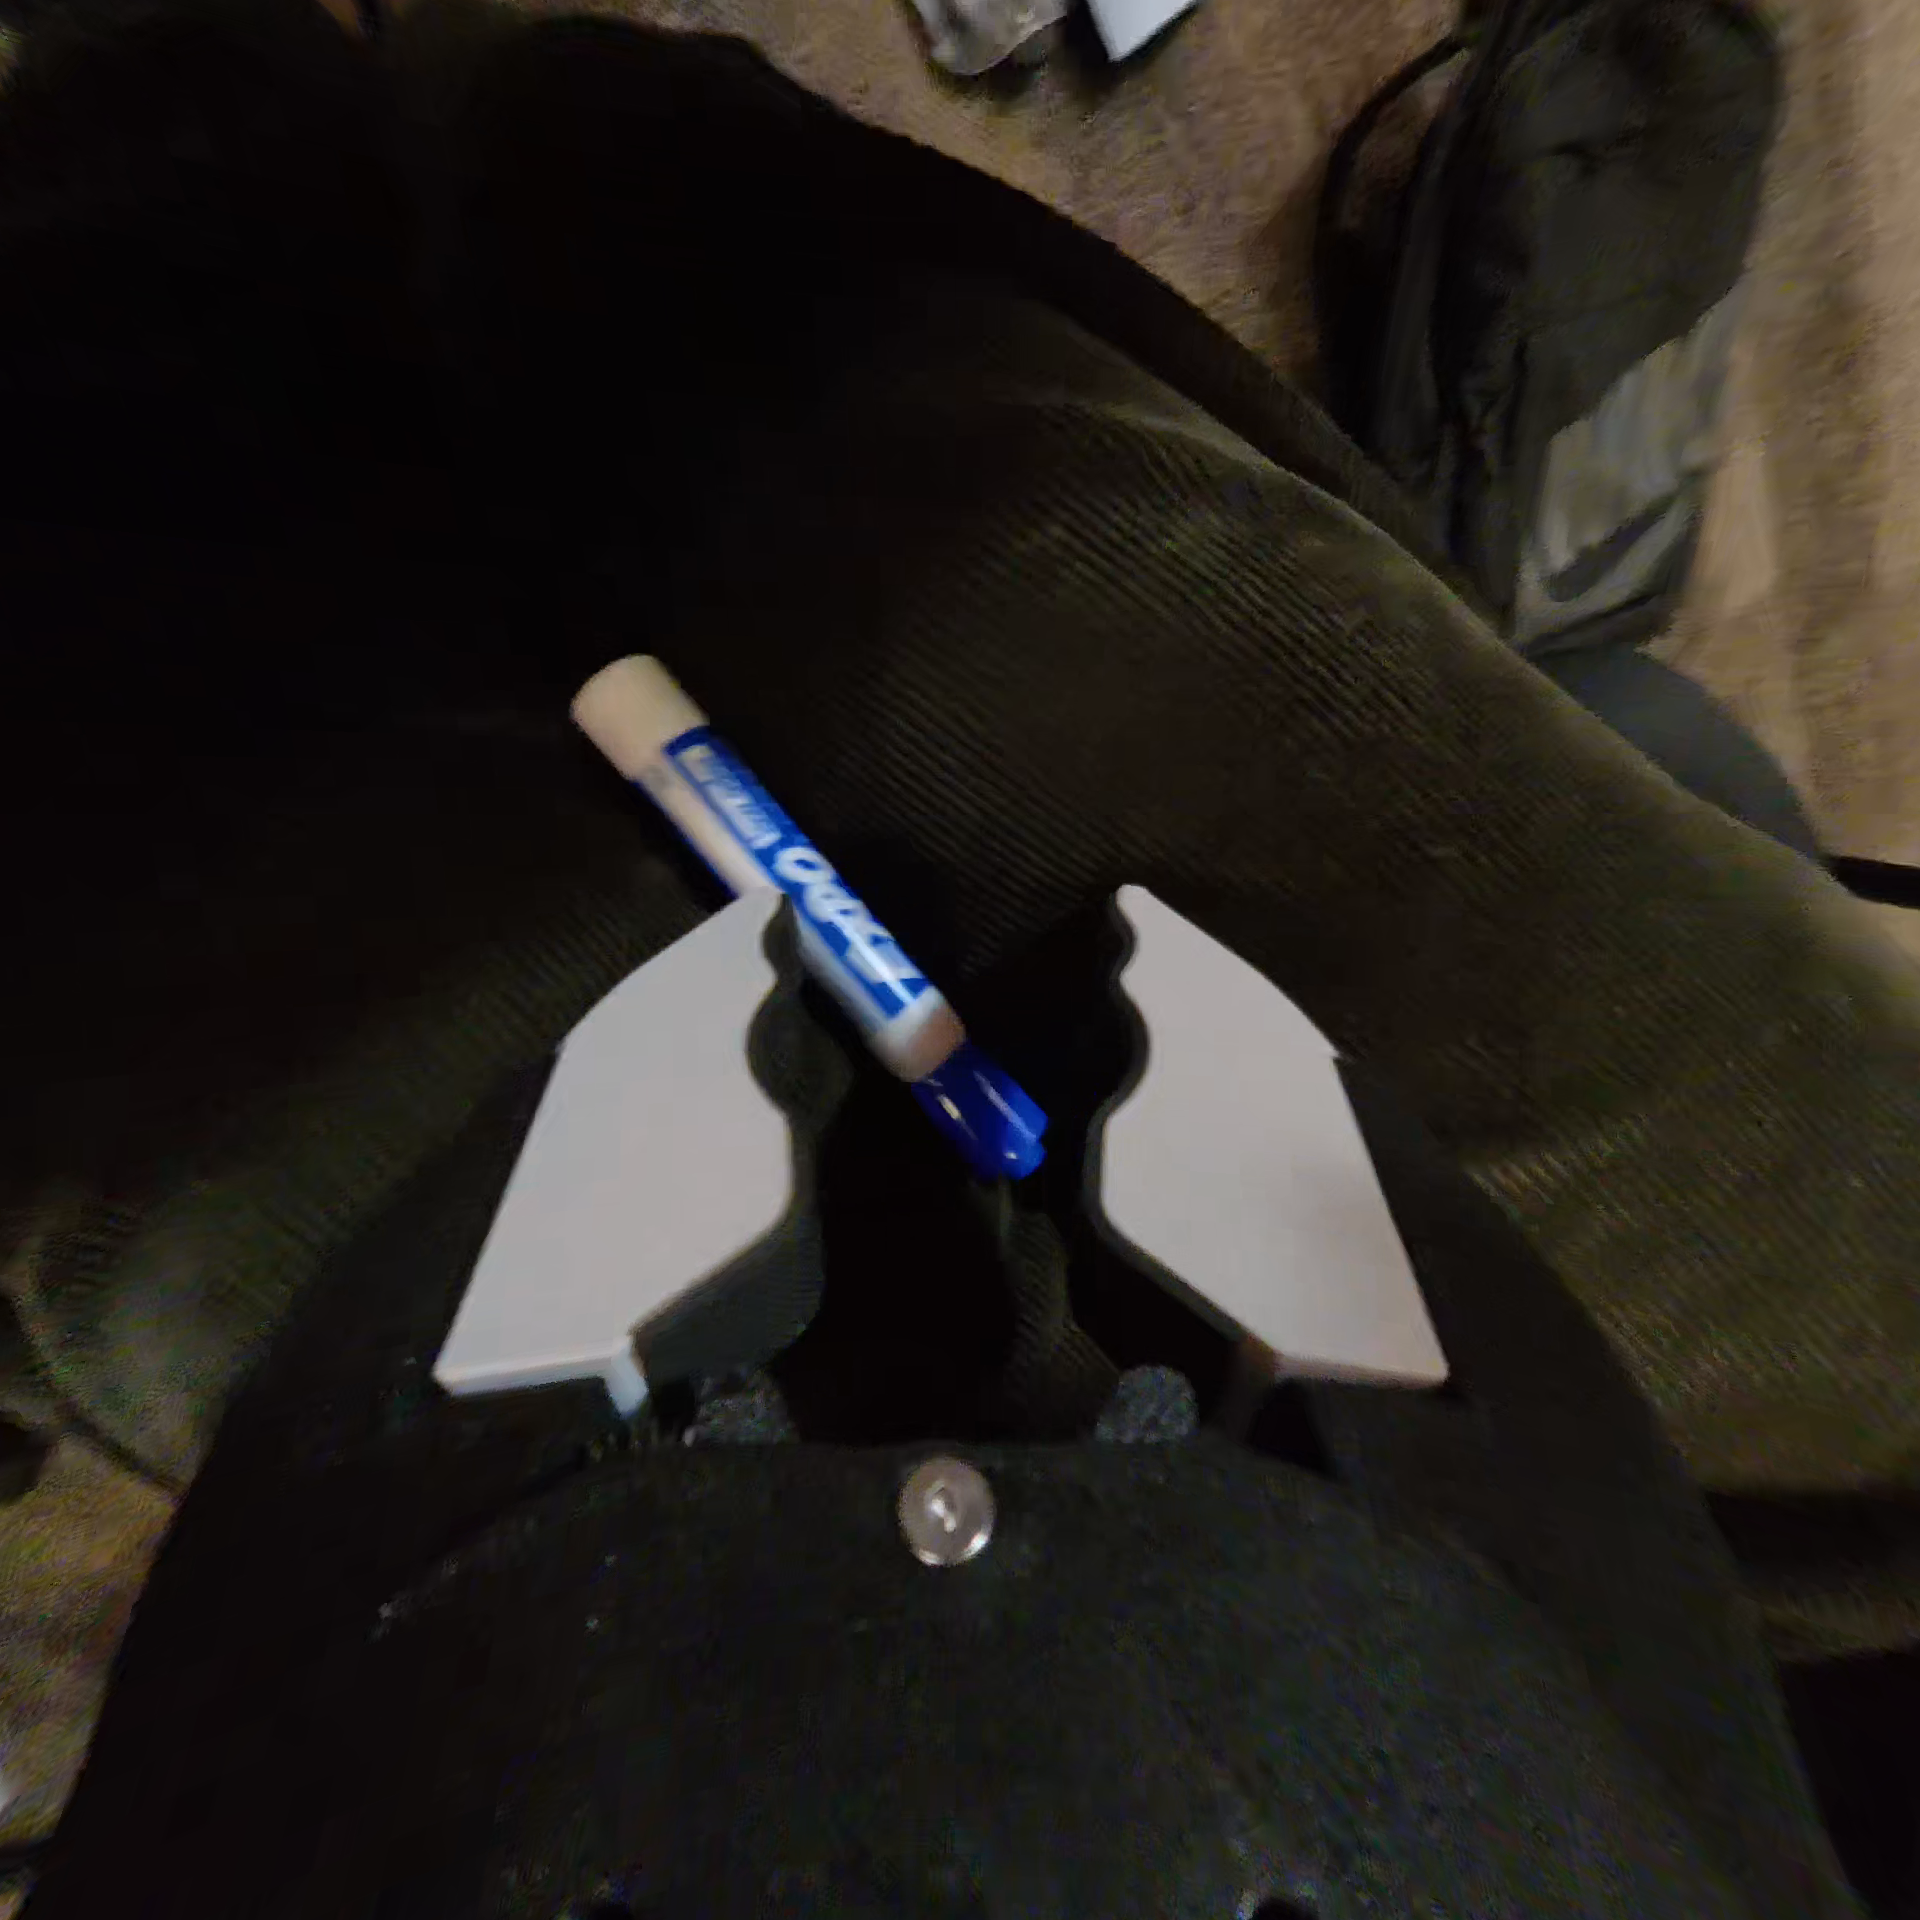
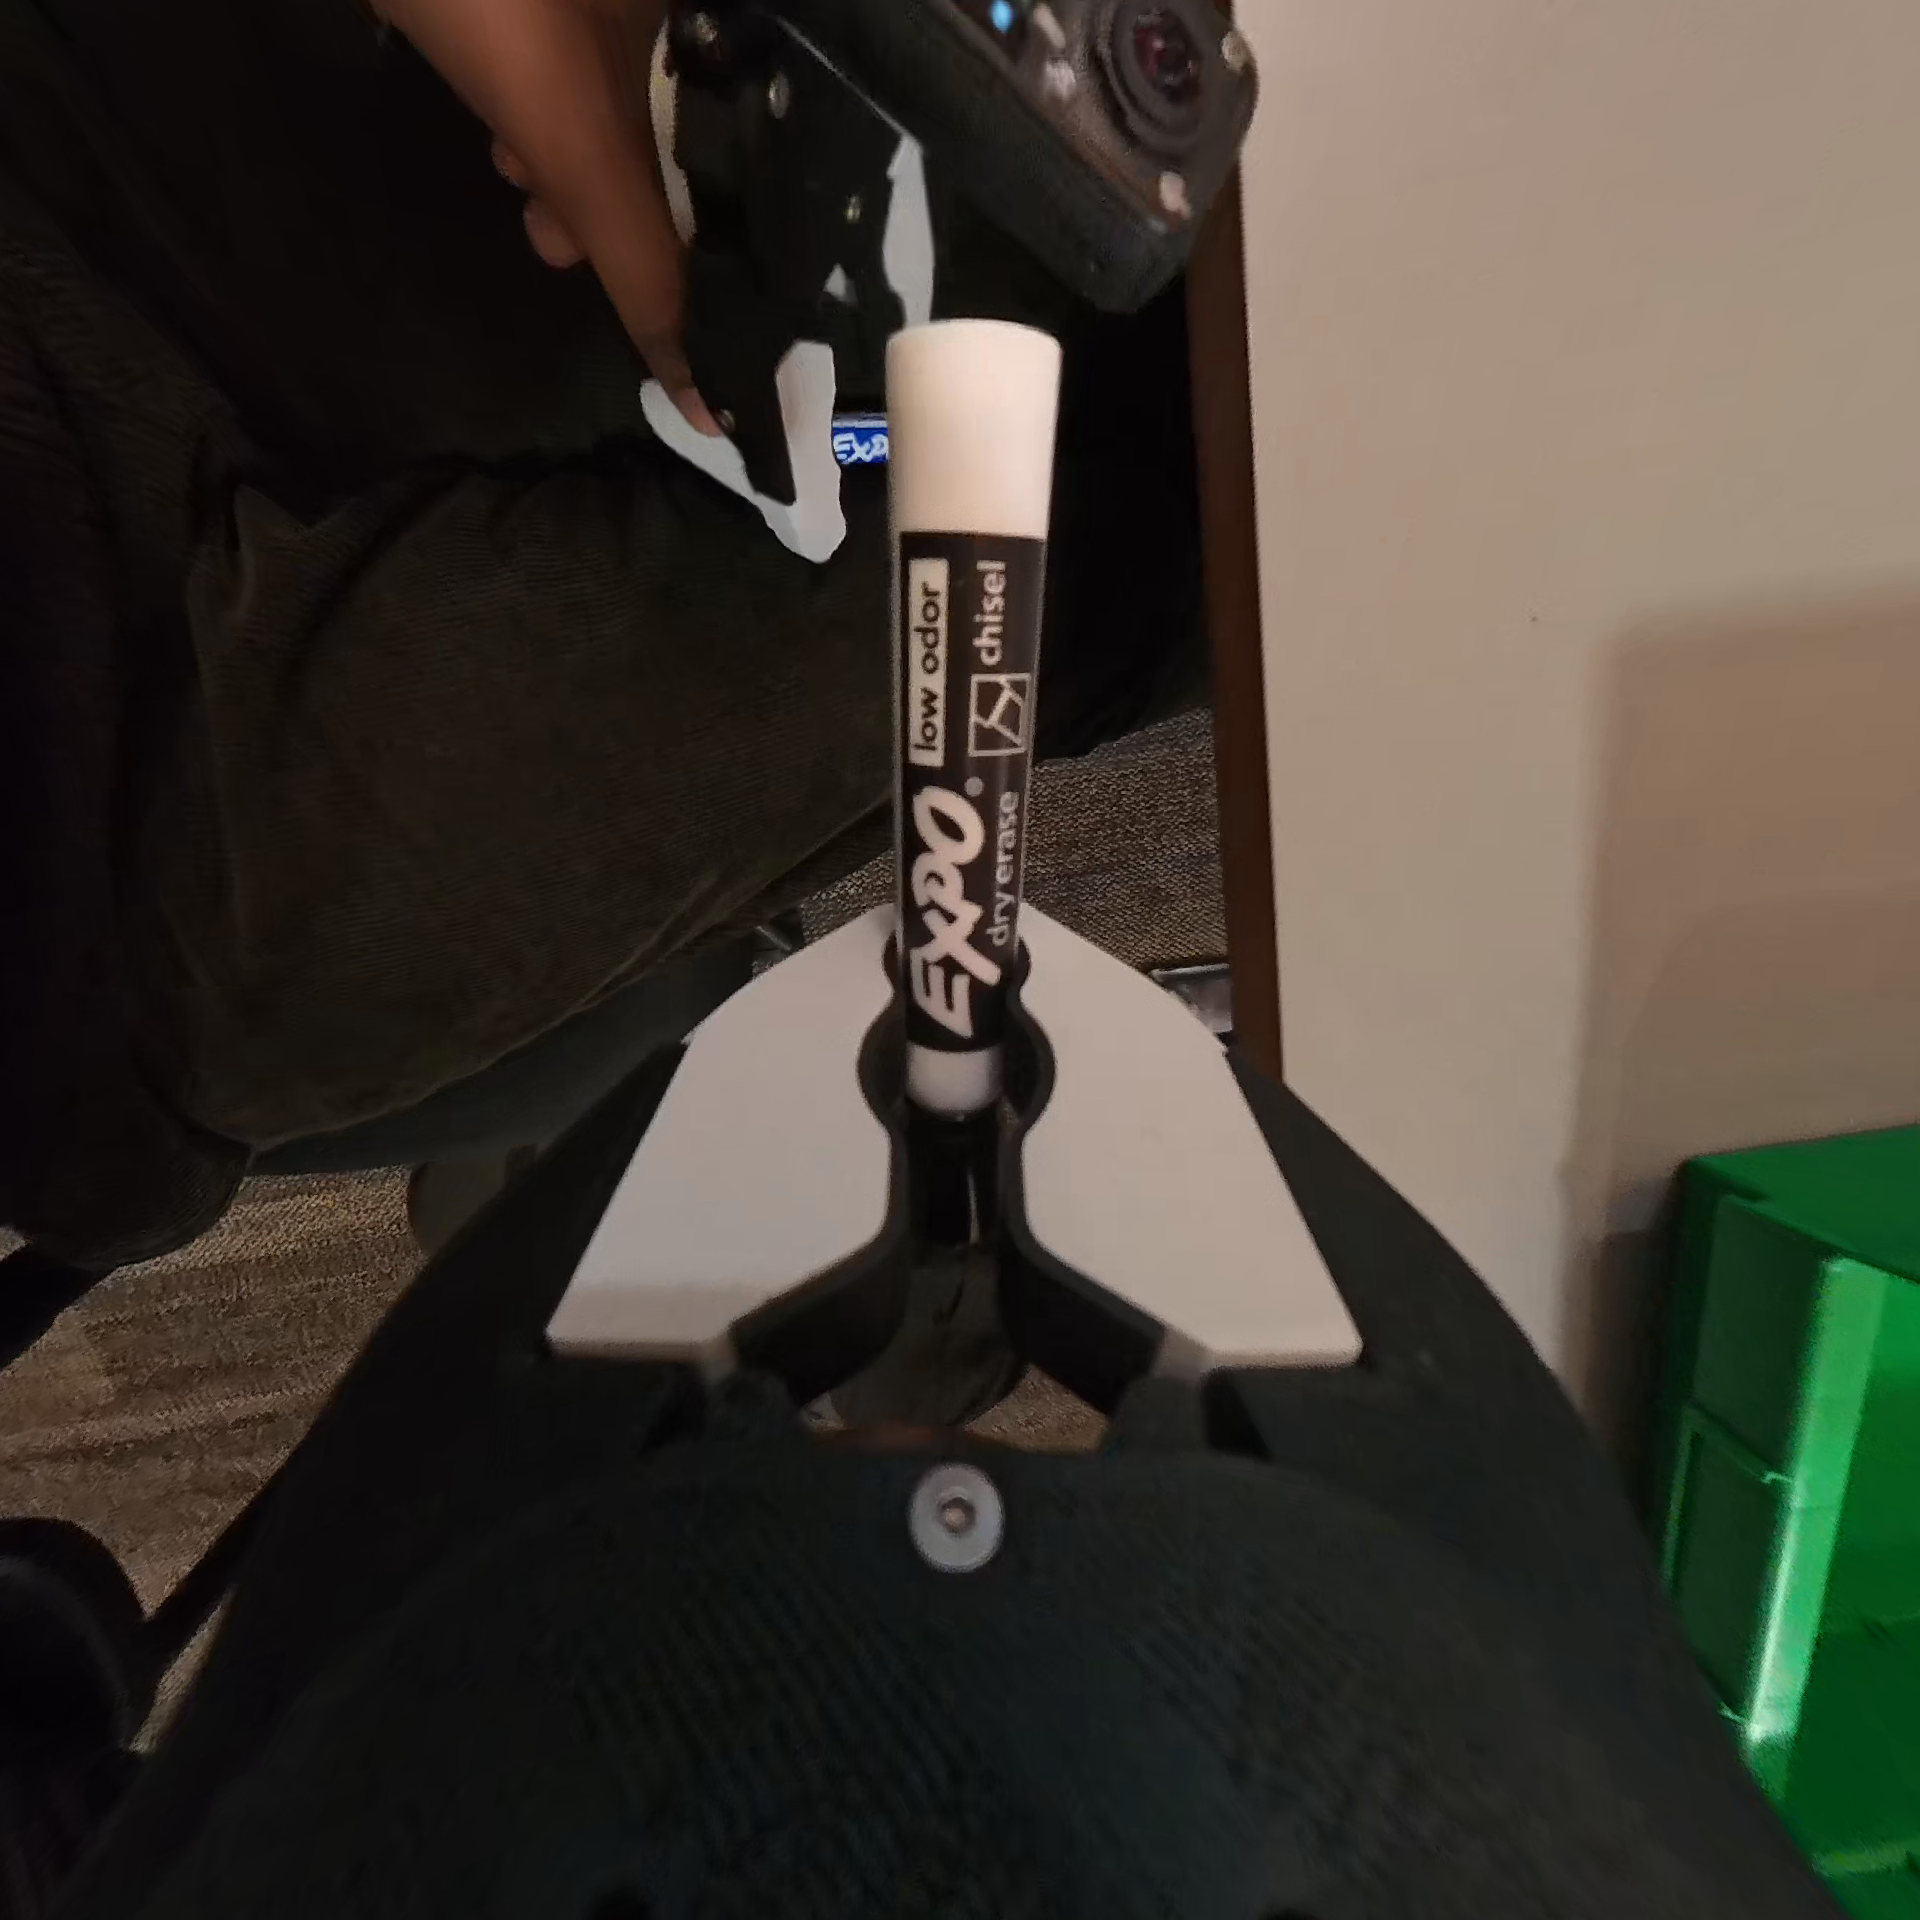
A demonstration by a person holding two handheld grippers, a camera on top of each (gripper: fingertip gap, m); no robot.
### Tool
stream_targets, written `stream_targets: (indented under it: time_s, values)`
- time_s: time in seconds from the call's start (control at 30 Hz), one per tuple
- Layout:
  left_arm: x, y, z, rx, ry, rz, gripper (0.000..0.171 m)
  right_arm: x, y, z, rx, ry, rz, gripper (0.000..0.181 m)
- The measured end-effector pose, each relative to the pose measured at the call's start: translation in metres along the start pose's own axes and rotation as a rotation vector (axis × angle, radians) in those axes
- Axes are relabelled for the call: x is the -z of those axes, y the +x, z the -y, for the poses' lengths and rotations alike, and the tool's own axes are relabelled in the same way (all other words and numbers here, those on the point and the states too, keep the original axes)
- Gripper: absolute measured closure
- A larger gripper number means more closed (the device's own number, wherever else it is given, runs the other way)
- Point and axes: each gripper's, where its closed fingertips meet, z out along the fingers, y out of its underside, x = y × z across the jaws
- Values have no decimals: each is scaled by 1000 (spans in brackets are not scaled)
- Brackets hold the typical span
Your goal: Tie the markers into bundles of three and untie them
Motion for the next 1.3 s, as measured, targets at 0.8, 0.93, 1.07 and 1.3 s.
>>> stream_targets:
  time_s: [0.8, 0.93, 1.07, 1.3]
  values:
    - [23, 2, -35, -1102, -234, -98, 109, -6, 4, -14, -37, -50, -6, 167]
    - [9, 0, -49, -1178, -393, -185, 84, -2, 4, -12, -34, -47, -15, 167]
    - [-2, 1, -50, -1132, -473, -191, 84, 2, 5, -12, -37, -39, -22, 168]
    - [-1, 2, -52, -1048, -491, -212, 103, -1, 5, -19, -45, -39, -11, 167]
